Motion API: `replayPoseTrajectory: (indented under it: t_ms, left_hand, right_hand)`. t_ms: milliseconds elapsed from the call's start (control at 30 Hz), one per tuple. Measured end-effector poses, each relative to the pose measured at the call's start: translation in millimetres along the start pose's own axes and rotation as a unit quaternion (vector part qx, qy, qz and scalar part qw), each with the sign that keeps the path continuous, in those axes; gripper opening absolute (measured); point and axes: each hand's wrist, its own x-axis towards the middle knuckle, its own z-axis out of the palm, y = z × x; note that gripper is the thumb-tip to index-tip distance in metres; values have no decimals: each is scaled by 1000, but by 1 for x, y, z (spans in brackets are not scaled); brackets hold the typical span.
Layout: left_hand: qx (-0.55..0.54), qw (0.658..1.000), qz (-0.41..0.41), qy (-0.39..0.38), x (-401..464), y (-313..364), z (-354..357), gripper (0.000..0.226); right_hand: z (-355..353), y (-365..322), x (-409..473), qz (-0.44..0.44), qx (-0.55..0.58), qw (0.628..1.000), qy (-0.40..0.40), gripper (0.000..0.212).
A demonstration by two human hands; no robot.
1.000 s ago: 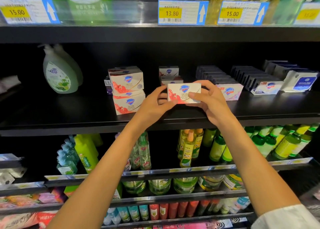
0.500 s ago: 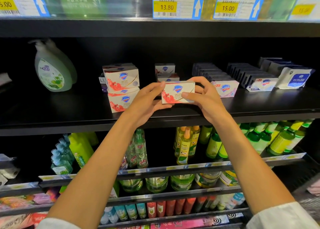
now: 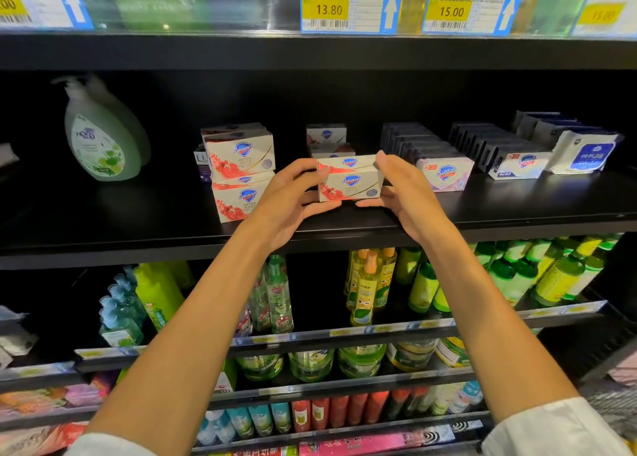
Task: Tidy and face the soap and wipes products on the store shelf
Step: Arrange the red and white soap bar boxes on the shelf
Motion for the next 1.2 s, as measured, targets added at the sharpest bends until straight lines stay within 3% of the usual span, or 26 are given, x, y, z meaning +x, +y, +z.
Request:
replayPoseTrajectory:
  t_ms: [333,700,833,1200]
  left_hand:
    - [-55,998,-23,-31,-3,0,-3,54]
    - [-60,997,-18,-40,-3,0,-5,39]
    - [-29,998,-14,-46,-3,0,-6,52]
    - [-5,999,22,-48,0,-4,-9,59]
  right_hand:
    - [-11,8,0,-52,-13,999,-8,32]
    - [-15,9,0,-80,-23,996,-38,32]
    - [-13,8,3,-48,-10,998,-32,30]
    - [-13,4,2,15,33,998,-43,36]
